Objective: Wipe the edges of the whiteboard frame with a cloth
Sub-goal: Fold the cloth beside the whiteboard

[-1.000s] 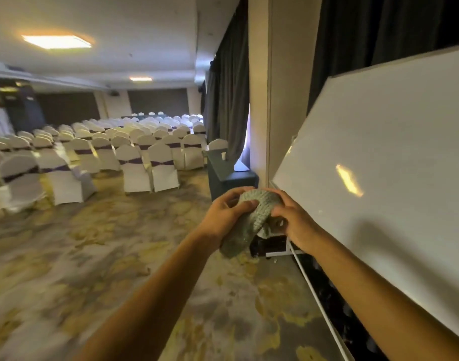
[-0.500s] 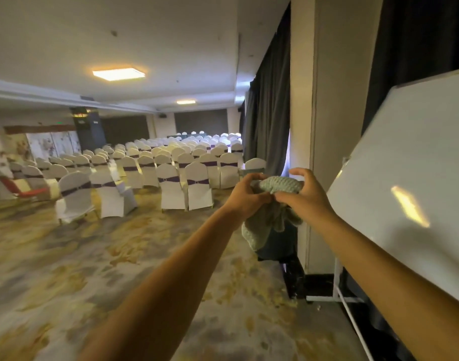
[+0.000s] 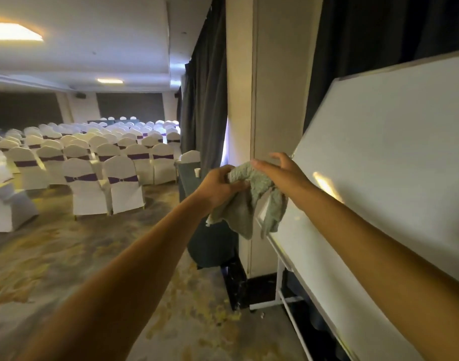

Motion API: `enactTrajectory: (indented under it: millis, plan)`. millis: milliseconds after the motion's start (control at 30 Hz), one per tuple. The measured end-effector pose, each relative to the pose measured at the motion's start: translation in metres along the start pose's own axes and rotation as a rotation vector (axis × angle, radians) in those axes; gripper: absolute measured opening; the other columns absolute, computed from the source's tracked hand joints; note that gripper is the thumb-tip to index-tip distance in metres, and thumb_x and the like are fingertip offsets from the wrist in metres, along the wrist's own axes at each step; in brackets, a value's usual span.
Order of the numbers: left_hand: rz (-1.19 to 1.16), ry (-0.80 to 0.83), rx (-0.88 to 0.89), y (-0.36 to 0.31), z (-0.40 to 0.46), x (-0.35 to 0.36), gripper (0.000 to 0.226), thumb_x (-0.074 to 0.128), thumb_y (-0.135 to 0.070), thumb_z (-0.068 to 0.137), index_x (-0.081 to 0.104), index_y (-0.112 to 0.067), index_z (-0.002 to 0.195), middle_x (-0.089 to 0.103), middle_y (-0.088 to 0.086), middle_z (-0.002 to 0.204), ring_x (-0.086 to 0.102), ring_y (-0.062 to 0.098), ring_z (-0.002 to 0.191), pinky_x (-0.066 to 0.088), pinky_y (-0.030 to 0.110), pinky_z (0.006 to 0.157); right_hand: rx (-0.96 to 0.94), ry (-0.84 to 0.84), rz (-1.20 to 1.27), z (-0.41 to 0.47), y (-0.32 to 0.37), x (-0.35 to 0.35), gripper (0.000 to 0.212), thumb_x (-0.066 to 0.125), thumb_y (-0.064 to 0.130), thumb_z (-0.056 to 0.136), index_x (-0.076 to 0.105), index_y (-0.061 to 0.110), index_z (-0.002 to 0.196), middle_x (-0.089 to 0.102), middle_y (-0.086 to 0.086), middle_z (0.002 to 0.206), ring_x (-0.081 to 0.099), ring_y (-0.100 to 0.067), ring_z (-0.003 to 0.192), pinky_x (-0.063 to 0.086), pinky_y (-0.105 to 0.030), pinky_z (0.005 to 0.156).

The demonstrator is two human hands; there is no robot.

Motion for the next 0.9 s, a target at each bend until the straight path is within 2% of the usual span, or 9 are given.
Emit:
enactTrajectory:
  millis: [67, 167, 267, 333, 433, 600, 700, 800, 900]
  plan:
    - [-0.030, 0.027, 0.043, 0.019, 0.046, 0.009, 0.032, 0.075, -0.023, 0.097, 0.066, -0.013, 0.126, 0.073, 0.008, 0.116, 0.069, 0.024, 0.107, 0.054, 0.028, 0.082, 0.060, 0.012, -0.024, 0.037, -0.020, 0.005, 0.083, 0.065, 0.072, 0.079, 0.038, 0.030, 0.145, 0.054, -0.003, 0.132, 0.059, -0.018, 0.101, 0.052, -0.029, 0.070]
    - [-0.094, 0.093, 0.105, 0.037, 0.110, 0.023, 0.029, 0.075, -0.015, 0.097, 0.065, -0.011, 0.124, 0.073, 0.015, 0.118, 0.070, 0.030, 0.111, 0.060, 0.040, 0.095, 0.076, 0.008, -0.017, 0.086, -0.041, 0.003, 0.077, 0.072, 0.066, 0.076, 0.049, 0.028, 0.139, 0.060, -0.004, 0.129, 0.063, -0.023, 0.108, 0.056, -0.042, 0.091]
    - [-0.128, 0.169, 0.187, 0.045, 0.173, 0.031, 0.018, 0.076, -0.025, 0.096, 0.067, -0.027, 0.112, 0.075, 0.000, 0.107, 0.073, 0.011, 0.097, 0.059, 0.021, 0.083, 0.016, -0.109, -0.011, 0.134, -0.040, -0.013, 0.060, 0.081, 0.045, 0.078, 0.056, 0.029, 0.131, 0.062, -0.004, 0.127, 0.064, -0.022, 0.108, 0.055, -0.042, 0.095]
    - [-0.180, 0.194, 0.194, 0.046, 0.207, 0.035, 0.013, 0.077, -0.034, 0.095, 0.071, -0.032, 0.106, 0.077, -0.011, 0.095, 0.073, -0.001, 0.084, 0.055, 0.010, 0.070, -0.023, -0.203, -0.047, 0.160, -0.035, -0.027, 0.061, 0.084, 0.032, 0.078, 0.055, 0.029, 0.131, 0.062, -0.003, 0.126, 0.063, -0.021, 0.108, 0.055, -0.040, 0.095]
    - [-0.231, 0.236, 0.204, 0.050, 0.262, 0.051, 0.011, 0.076, -0.038, 0.096, 0.077, -0.028, 0.096, 0.078, -0.016, 0.078, 0.071, -0.006, 0.071, 0.052, 0.008, 0.062, -0.050, -0.291, -0.208, 0.196, -0.032, -0.043, 0.071, 0.084, 0.023, 0.077, 0.049, 0.027, 0.138, 0.058, -0.004, 0.129, 0.058, -0.022, 0.114, 0.050, -0.039, 0.100]
    - [-0.310, 0.300, 0.252, 0.050, 0.341, 0.093, 0.021, 0.071, -0.025, 0.101, 0.077, -0.007, 0.109, 0.076, -0.001, 0.091, 0.072, -0.004, 0.070, 0.055, 0.011, 0.063, -0.092, -0.423, -0.471, 0.245, -0.036, -0.075, 0.075, 0.082, 0.025, 0.082, 0.043, 0.025, 0.145, 0.055, -0.008, 0.139, 0.053, -0.026, 0.123, 0.047, -0.037, 0.103]
    - [-0.332, 0.288, 0.282, 0.047, 0.383, 0.117, 0.026, 0.071, -0.023, 0.100, 0.077, 0.000, 0.111, 0.077, 0.011, 0.100, 0.074, 0.006, 0.077, 0.061, 0.019, 0.071, -0.028, -0.494, -0.631, 0.281, -0.047, -0.096, 0.066, 0.080, 0.034, 0.083, 0.044, 0.024, 0.138, 0.060, -0.010, 0.128, 0.059, -0.029, 0.114, 0.053, -0.043, 0.097]
    - [-0.327, 0.331, 0.313, 0.034, 0.425, 0.139, 0.024, 0.073, -0.027, 0.100, 0.079, -0.007, 0.111, 0.078, 0.007, 0.102, 0.073, 0.006, 0.080, 0.060, 0.023, 0.074, -0.053, -0.544, -0.706, 0.315, -0.053, -0.120, 0.058, 0.078, 0.039, 0.083, 0.046, 0.023, 0.128, 0.059, -0.004, 0.110, 0.061, -0.025, 0.101, 0.056, -0.039, 0.086]
    - [-0.354, 0.328, 0.353, 0.021, 0.465, 0.145, 0.031, 0.074, -0.029, 0.098, 0.073, -0.023, 0.129, 0.075, 0.001, 0.113, 0.072, -0.004, 0.081, 0.057, 0.011, 0.068, -0.052, -0.568, -0.644, 0.347, -0.062, -0.147, 0.066, 0.077, 0.047, 0.081, 0.047, 0.021, 0.134, 0.058, 0.000, 0.115, 0.058, -0.019, 0.102, 0.052, -0.036, 0.088]
Point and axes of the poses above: each hand's wrist, its own z-axis towards the middle knuckle, its own x-axis out of the palm, y = z × x, the point moved 7 cm from there along z, towards the middle knuckle
